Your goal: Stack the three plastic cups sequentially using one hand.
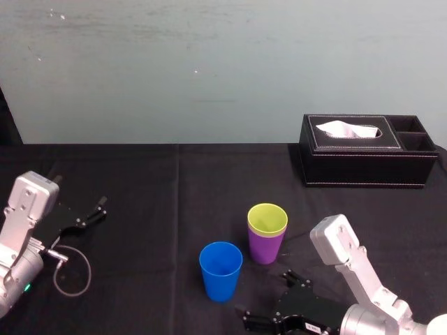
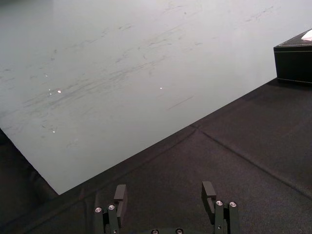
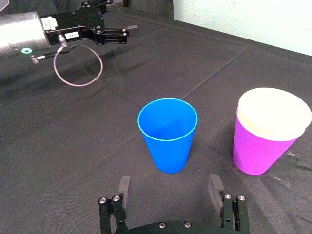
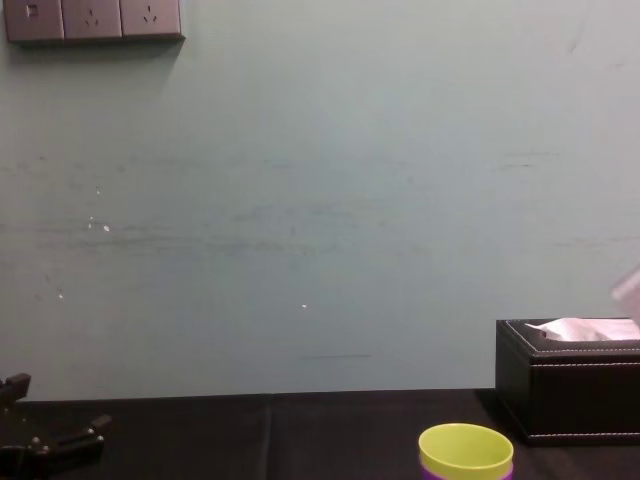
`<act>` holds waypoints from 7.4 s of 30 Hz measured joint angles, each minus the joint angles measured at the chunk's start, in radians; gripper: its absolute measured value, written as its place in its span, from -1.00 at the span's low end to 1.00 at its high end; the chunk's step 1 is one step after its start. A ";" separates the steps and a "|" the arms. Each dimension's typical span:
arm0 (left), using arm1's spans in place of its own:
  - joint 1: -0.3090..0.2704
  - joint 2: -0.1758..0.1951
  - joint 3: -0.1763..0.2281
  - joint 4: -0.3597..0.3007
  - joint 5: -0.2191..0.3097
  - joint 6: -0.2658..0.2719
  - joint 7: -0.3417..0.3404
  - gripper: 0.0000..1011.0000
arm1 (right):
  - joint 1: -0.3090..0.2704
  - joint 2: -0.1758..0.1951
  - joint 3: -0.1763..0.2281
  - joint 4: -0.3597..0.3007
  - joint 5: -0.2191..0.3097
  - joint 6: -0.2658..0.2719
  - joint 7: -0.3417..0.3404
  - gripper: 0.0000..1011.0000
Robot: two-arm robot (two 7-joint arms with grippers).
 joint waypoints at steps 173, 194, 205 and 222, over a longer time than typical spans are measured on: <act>0.000 0.000 0.000 0.000 0.000 0.000 0.000 0.98 | 0.173 -0.206 -0.080 0.251 -0.115 -0.011 -0.001 0.38; 0.000 0.000 0.000 0.000 0.000 0.000 0.000 0.98 | 0.185 -0.136 -0.012 0.013 -0.100 0.125 0.010 0.38; 0.000 0.000 0.000 0.000 0.000 0.000 0.000 0.98 | 0.222 -0.124 0.031 -0.009 -0.060 0.165 -0.003 0.38; 0.000 0.000 0.000 0.000 0.000 0.000 0.000 0.98 | 0.235 -0.092 0.063 0.046 -0.040 0.171 -0.036 0.38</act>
